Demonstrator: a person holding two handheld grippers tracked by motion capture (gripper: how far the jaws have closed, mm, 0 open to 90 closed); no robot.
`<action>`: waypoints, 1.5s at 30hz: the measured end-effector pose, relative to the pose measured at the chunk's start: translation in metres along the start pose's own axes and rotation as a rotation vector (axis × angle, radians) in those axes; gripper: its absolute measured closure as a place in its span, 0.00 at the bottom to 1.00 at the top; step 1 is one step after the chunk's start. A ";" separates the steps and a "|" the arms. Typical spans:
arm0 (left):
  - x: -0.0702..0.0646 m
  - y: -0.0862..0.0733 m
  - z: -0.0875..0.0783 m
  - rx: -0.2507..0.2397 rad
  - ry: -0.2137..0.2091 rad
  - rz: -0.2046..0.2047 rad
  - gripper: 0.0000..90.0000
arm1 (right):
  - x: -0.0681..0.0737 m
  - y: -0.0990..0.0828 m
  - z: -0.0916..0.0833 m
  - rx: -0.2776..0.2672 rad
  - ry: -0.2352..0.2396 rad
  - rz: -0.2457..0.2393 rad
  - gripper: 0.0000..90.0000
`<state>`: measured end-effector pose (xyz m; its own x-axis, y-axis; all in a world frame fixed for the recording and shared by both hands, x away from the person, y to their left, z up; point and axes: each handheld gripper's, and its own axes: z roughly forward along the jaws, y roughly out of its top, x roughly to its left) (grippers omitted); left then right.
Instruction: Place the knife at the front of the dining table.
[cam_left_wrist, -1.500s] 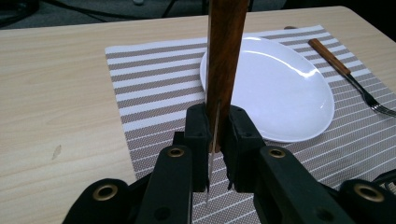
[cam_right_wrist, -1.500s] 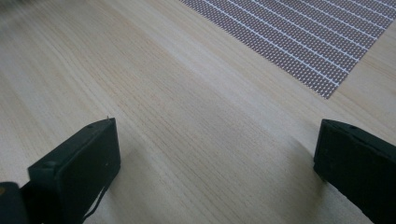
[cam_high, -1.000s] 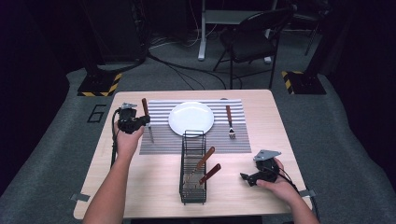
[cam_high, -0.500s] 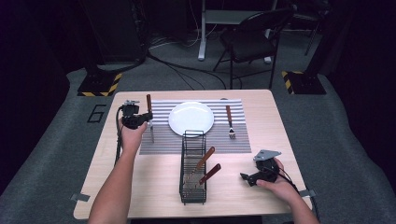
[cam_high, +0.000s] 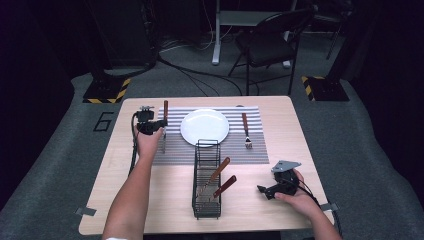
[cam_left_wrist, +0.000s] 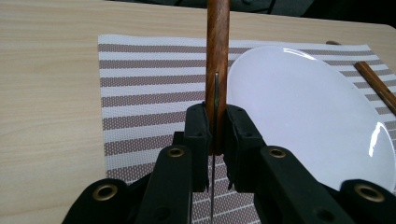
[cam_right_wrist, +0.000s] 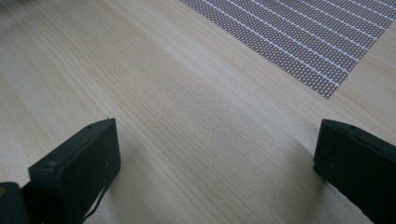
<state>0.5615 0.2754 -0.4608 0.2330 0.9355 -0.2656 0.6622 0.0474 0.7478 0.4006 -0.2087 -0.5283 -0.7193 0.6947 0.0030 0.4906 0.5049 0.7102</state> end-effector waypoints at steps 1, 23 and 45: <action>0.001 0.000 0.002 0.001 0.002 -0.002 0.89 | 0.000 0.000 0.000 0.000 0.000 0.000 0.00; 0.010 -0.007 0.037 0.074 0.022 -0.075 0.90 | 0.000 0.000 0.000 0.000 0.001 0.000 0.00; 0.019 -0.021 0.052 0.100 0.037 -0.237 0.90 | 0.000 0.000 0.000 0.002 0.002 0.000 0.00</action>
<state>0.5887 0.2738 -0.5134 0.0377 0.9146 -0.4025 0.7630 0.2337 0.6026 0.4001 -0.2085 -0.5283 -0.7203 0.6937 0.0043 0.4914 0.5058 0.7090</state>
